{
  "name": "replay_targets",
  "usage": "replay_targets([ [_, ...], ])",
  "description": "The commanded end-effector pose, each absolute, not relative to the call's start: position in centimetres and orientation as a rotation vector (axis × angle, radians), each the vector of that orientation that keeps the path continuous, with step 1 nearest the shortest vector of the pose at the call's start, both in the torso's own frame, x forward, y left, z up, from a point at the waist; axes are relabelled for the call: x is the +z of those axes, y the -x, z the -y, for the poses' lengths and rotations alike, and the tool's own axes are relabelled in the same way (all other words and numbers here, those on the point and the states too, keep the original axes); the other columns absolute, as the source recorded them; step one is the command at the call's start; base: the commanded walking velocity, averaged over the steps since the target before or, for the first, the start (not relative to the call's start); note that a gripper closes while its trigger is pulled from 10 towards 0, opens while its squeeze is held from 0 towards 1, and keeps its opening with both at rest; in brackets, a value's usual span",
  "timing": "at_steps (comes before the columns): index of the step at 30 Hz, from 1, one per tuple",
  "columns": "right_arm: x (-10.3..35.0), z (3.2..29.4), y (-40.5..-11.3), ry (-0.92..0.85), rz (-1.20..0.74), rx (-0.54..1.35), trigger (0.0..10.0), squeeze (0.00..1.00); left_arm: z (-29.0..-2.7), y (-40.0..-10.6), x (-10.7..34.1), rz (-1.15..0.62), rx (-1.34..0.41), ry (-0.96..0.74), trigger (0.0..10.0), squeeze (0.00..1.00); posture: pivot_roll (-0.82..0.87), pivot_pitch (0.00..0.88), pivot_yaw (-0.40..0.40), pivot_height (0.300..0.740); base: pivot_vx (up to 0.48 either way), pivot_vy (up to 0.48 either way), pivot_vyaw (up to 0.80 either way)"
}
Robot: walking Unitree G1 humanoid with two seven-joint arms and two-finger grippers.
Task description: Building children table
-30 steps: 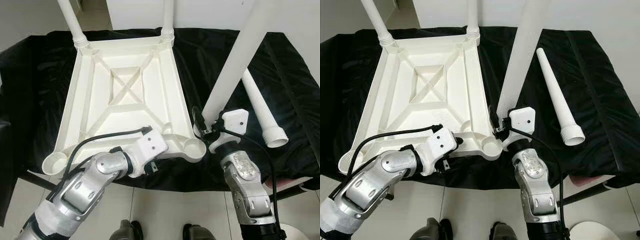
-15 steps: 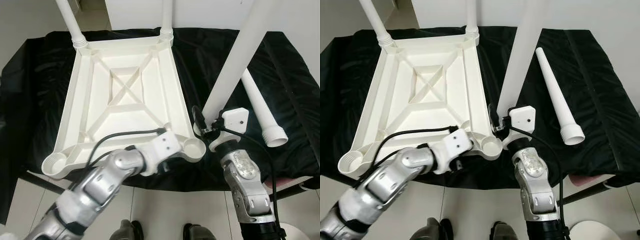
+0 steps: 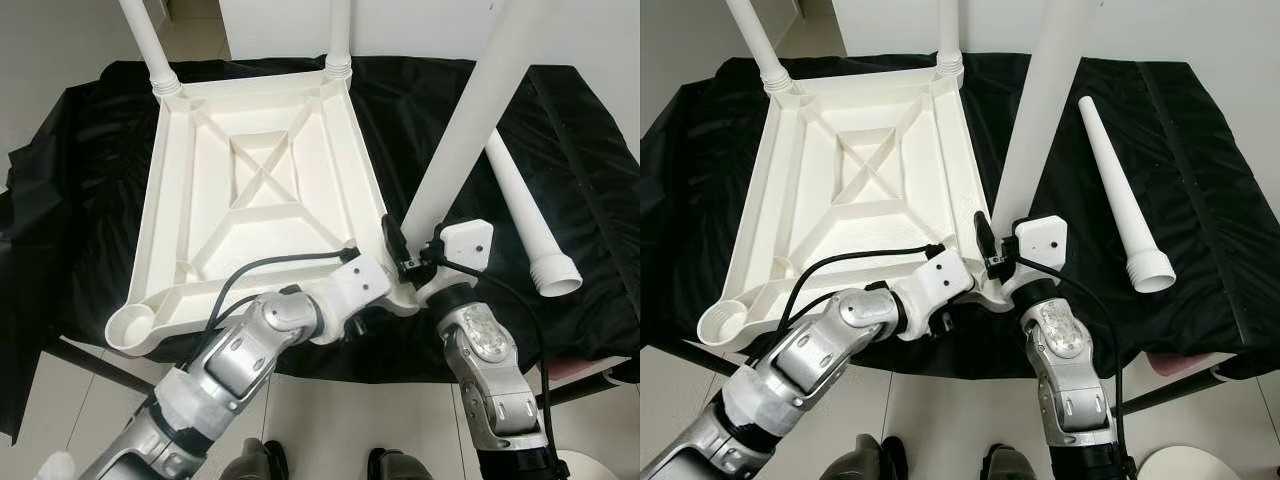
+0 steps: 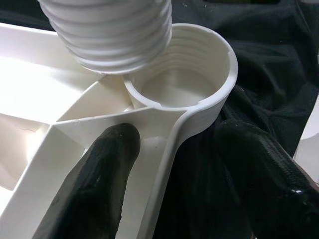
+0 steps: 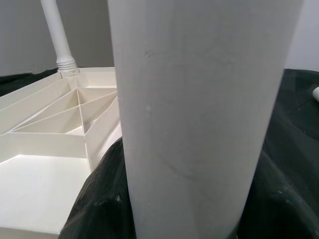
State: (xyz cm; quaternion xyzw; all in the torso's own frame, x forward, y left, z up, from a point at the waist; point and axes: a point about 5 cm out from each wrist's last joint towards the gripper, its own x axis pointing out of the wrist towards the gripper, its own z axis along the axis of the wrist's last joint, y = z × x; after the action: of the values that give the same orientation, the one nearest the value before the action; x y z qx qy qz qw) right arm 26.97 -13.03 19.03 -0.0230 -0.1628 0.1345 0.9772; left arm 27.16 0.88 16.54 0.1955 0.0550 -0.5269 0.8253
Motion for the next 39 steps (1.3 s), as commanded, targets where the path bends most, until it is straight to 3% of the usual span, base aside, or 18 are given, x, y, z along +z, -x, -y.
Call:
replay_targets([
  [1, 18.9, 12.8, -26.8, 0.046, 0.337, 0.279, 10.0, 0.00, -1.0, -27.8, 17.6, -0.052, -1.017, -0.411, 10.0, 0.00, -0.13, 0.174, 0.093, 0.740, 0.000, 0.000, 0.00],
  [12, 18.5, 13.1, -26.5, 0.052, 0.323, 0.267, 10.0, 0.00, -4.3, -26.5, 18.9, 0.011, -1.091, -0.366, 10.0, 0.00, -0.13, 0.174, 0.090, 0.740, 0.000, 0.000, 0.00],
  [23, 17.0, 13.5, -25.6, 0.101, 0.285, 0.293, 10.0, 0.00, -7.4, -25.0, 18.6, 0.010, -1.024, -0.313, 10.0, 0.00, -0.13, 0.172, 0.074, 0.740, 0.000, 0.000, 0.00],
  [39, 14.5, 13.8, -24.8, 0.250, 0.237, 0.405, 10.0, 0.00, -8.1, -24.1, 18.3, -0.024, -1.040, -0.253, 10.0, 0.00, -0.15, 0.155, 0.071, 0.740, 0.000, 0.000, 0.00],
])
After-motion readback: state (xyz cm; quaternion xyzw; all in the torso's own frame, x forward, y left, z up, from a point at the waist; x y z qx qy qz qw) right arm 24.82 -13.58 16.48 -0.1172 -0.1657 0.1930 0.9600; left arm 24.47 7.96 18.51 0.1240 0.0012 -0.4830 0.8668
